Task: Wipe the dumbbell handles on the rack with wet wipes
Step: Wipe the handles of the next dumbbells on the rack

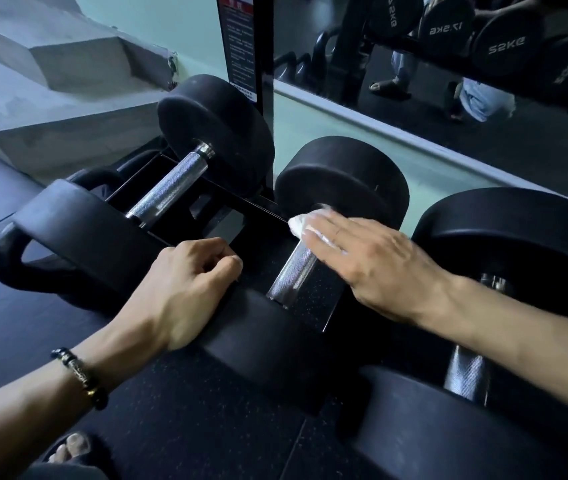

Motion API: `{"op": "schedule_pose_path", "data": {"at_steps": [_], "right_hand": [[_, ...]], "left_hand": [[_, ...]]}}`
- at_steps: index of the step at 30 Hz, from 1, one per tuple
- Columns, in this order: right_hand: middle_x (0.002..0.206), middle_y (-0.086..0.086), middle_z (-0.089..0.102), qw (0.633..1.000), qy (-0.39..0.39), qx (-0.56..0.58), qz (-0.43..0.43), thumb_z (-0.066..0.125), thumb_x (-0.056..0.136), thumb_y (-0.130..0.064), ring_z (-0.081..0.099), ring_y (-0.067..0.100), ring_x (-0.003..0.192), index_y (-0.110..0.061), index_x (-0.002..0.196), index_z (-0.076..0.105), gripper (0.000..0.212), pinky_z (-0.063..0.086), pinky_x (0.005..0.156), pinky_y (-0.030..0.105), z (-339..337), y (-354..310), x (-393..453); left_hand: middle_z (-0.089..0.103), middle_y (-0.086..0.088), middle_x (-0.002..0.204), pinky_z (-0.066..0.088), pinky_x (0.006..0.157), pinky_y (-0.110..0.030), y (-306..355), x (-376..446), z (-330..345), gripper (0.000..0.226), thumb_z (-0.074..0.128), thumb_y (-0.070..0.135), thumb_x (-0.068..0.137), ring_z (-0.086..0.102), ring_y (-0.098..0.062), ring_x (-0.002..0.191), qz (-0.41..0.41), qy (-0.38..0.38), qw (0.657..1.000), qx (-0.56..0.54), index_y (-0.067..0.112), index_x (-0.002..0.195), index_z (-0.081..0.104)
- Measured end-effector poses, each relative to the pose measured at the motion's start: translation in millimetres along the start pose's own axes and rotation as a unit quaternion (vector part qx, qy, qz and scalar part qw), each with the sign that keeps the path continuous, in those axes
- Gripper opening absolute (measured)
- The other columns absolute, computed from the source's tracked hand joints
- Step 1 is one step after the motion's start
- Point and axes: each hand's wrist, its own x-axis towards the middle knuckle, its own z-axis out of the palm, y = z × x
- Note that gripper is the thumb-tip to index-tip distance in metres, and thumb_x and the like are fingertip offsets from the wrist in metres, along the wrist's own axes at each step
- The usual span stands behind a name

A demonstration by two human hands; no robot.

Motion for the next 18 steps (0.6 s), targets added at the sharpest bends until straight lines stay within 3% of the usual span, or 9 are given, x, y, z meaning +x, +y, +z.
{"op": "schedule_pose_path", "data": {"at_steps": [4,7,9,11,13,18], "right_hand": [[0.149,0.010,0.051,0.994,-0.013,0.049,-0.095,0.025,0.081,0.003,0.048,0.027,0.139,-0.007,0.146,0.049,0.069,0.057,0.073,0.039,7,-26,-15],[0.152,0.006,0.048,0.999,-0.004,0.053,-0.006,0.023,0.082,-0.001,0.046,0.023,0.141,-0.009,0.143,0.052,0.068,0.056,0.066,0.041,3,1,-7],[0.152,0.005,0.047,0.999,-0.012,0.035,0.018,0.025,0.085,-0.003,0.046,0.025,0.140,-0.008,0.143,0.050,0.064,0.054,0.074,0.043,1,-3,-5],[0.146,0.000,0.052,0.997,-0.038,0.047,-0.048,0.029,0.084,-0.007,0.049,0.020,0.135,-0.013,0.143,0.051,0.063,0.050,0.089,0.038,1,-23,-5],[0.133,-0.005,0.062,0.992,-0.046,0.046,-0.110,0.032,0.080,-0.009,0.057,0.015,0.126,-0.018,0.136,0.059,0.063,0.049,0.090,0.036,-2,-30,1],[0.125,-0.012,0.057,0.989,-0.117,-0.059,-0.075,0.044,0.087,-0.010,0.054,0.014,0.121,-0.029,0.128,0.053,0.046,0.039,0.091,0.038,-9,-6,30]], "left_hand": [[0.071,0.006,0.077,0.052,0.079,-0.041,1,0,0,0.047,0.035,0.060,0.067,0.064,-0.013,0.079,-0.003,-0.001,1.000,0.001,0.028,0.079,0.067],[0.071,0.007,0.080,0.052,0.081,-0.040,1,1,0,0.046,0.036,0.059,0.069,0.064,-0.012,0.081,-0.004,-0.003,1.000,0.005,0.027,0.079,0.068],[0.071,0.006,0.080,0.052,0.082,-0.040,2,0,0,0.039,0.040,0.054,0.072,0.063,-0.013,0.082,-0.009,0.002,1.000,0.008,0.027,0.078,0.067],[0.071,0.004,0.080,0.051,0.081,-0.041,3,0,0,0.034,0.041,0.049,0.074,0.063,-0.014,0.082,-0.014,0.009,1.000,0.011,0.027,0.077,0.067],[0.071,0.004,0.081,0.051,0.081,-0.041,4,-1,1,0.032,0.042,0.047,0.074,0.063,-0.015,0.082,-0.018,0.018,1.000,0.011,0.027,0.076,0.066],[0.071,0.002,0.081,0.051,0.082,-0.042,0,-3,3,0.035,0.040,0.045,0.074,0.063,-0.017,0.083,-0.032,0.047,0.998,-0.009,0.024,0.078,0.067]]}}
